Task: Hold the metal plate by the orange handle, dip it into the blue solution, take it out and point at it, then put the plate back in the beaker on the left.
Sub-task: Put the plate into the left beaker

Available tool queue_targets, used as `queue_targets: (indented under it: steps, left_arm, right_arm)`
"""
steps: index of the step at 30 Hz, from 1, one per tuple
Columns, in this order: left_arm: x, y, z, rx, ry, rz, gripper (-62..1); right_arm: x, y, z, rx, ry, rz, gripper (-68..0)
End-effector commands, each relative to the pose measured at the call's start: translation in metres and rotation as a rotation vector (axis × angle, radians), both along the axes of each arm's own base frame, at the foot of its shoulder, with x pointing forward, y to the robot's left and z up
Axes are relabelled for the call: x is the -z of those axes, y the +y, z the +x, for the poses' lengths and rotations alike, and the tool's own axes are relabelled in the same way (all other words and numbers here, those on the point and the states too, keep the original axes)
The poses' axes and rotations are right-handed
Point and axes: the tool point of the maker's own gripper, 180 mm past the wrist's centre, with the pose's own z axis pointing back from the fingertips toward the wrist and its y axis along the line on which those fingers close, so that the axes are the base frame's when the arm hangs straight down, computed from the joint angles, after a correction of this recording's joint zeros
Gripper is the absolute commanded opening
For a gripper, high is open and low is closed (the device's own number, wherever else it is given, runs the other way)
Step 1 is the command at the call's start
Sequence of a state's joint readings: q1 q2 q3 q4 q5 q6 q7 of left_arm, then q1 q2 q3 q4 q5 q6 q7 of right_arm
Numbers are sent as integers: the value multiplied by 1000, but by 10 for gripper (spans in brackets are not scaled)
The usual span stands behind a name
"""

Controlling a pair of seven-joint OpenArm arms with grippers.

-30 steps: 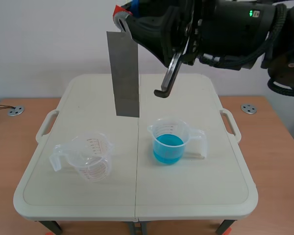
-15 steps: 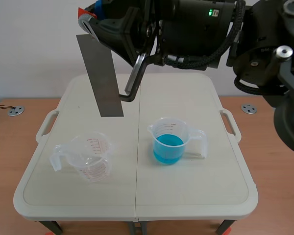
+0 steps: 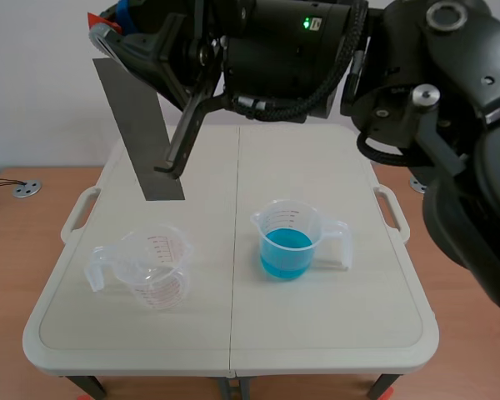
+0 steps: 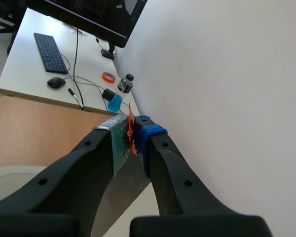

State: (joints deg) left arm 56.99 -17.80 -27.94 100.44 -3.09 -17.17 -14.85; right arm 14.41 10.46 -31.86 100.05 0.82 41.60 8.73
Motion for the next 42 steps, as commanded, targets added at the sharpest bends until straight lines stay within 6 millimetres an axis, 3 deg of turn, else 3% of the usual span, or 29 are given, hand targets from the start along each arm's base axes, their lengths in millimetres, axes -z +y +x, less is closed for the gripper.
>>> queue_targets:
  steps: [1,25,42]
  left_arm:
    - [-7,-2,3,6,-24,-7,-580]
    - [-7,-2,3,7,-23,-7,-580]
    - [-7,-2,3,7,-23,-7,-580]
  right_arm:
    - [-8,5,2,-10,-13,19,-662]
    - [32,27,21,20,117,1,-662]
    - [52,34,17,-11,151,-24,-662]
